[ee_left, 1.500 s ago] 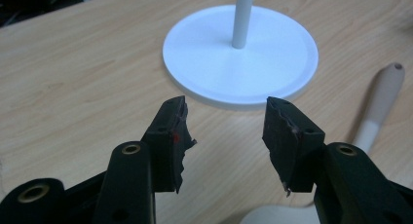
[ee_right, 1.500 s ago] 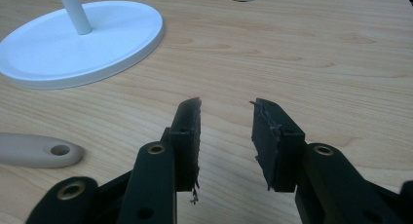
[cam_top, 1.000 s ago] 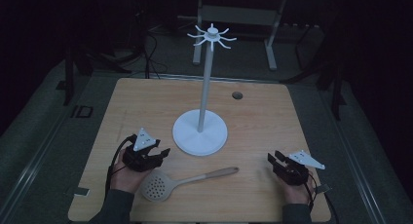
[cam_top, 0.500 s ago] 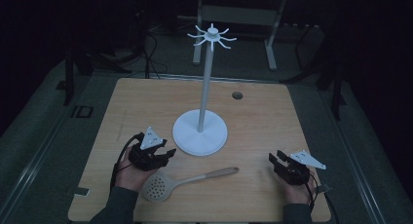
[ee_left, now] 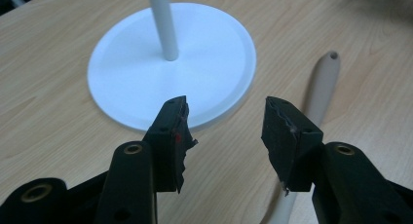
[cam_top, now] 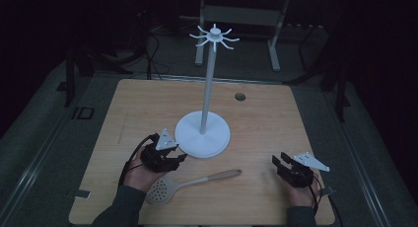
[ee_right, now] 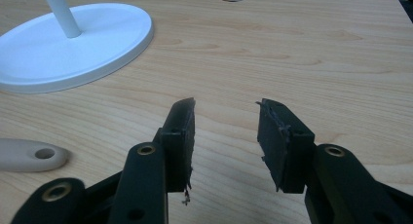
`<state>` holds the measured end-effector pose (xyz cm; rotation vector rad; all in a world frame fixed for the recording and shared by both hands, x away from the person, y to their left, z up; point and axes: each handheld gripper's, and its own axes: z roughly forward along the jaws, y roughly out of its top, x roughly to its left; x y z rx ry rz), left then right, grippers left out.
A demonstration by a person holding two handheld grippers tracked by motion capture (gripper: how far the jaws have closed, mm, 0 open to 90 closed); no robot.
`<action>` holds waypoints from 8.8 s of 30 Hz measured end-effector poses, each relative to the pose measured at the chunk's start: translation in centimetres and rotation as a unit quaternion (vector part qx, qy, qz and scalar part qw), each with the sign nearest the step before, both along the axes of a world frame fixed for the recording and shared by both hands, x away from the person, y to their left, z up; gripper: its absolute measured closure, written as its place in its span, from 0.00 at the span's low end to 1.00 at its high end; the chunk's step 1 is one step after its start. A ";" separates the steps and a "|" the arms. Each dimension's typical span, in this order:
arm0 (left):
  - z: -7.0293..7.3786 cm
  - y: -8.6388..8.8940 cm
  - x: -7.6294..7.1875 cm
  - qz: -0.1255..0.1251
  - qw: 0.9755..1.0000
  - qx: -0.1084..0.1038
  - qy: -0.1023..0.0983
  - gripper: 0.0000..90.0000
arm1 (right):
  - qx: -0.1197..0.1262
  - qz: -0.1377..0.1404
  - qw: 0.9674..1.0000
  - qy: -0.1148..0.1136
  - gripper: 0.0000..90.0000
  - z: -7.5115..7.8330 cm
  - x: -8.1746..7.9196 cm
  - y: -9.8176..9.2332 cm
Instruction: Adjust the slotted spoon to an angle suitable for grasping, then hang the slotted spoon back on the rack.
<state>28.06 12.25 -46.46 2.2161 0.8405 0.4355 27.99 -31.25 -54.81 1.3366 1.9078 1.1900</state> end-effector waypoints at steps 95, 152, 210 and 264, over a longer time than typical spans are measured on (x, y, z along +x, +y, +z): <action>-6.3 -12.5 2.5 -0.198 0.925 0.269 0.180 0.83 | -0.017 -0.009 1.000 0.003 0.58 -0.4 0.1 -0.3; 2.9 -8.0 1.4 0.005 0.996 0.071 -0.057 0.83 | -0.021 -0.016 1.000 0.010 0.58 -0.5 0.1 -0.4; 8.0 -7.9 0.9 0.155 0.967 -0.072 -0.189 0.83 | -0.026 -0.018 0.999 0.009 0.57 -0.6 0.1 -0.5; 13.8 -10.0 3.5 0.224 0.946 -0.071 -0.222 0.83 | -0.028 -0.019 0.999 0.008 0.56 -0.6 0.2 -0.7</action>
